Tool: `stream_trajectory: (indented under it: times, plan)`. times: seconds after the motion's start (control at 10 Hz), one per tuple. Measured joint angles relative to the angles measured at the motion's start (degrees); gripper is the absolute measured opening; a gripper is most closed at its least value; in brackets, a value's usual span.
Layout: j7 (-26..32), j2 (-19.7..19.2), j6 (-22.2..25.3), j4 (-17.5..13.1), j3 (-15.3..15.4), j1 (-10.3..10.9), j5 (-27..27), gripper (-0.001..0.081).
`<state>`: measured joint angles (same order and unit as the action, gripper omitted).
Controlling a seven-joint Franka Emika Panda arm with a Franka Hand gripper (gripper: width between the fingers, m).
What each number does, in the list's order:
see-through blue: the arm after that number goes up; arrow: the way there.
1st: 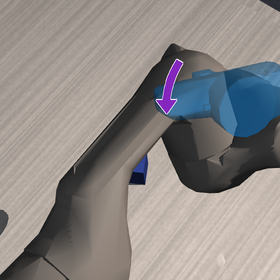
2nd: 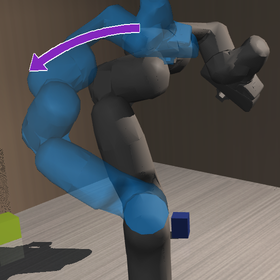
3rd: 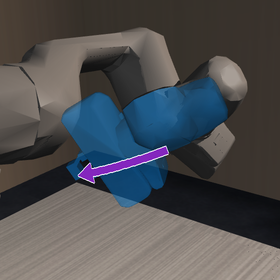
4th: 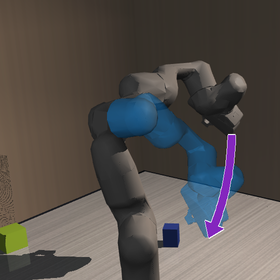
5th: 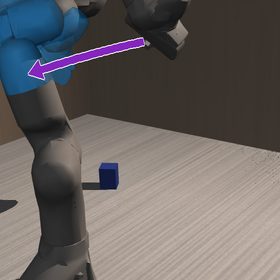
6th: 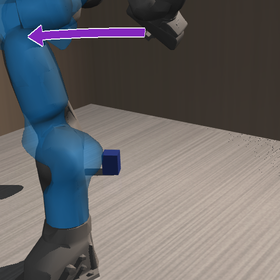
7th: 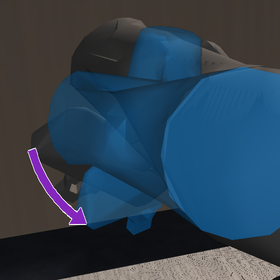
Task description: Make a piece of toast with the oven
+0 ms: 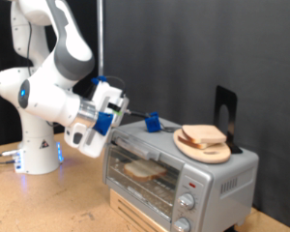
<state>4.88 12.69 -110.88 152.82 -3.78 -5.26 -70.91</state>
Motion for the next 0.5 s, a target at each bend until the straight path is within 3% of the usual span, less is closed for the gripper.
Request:
stream_trajectory:
  times: [0.3, 0.5]
  plan:
    - [0.40, 3.80, -0.67, 2.64, -0.74, -0.87, -2.19, 0.0808]
    - [-0.04, 7.50, -3.39, 4.04, -2.41, -2.92, -5.54, 0.0808]
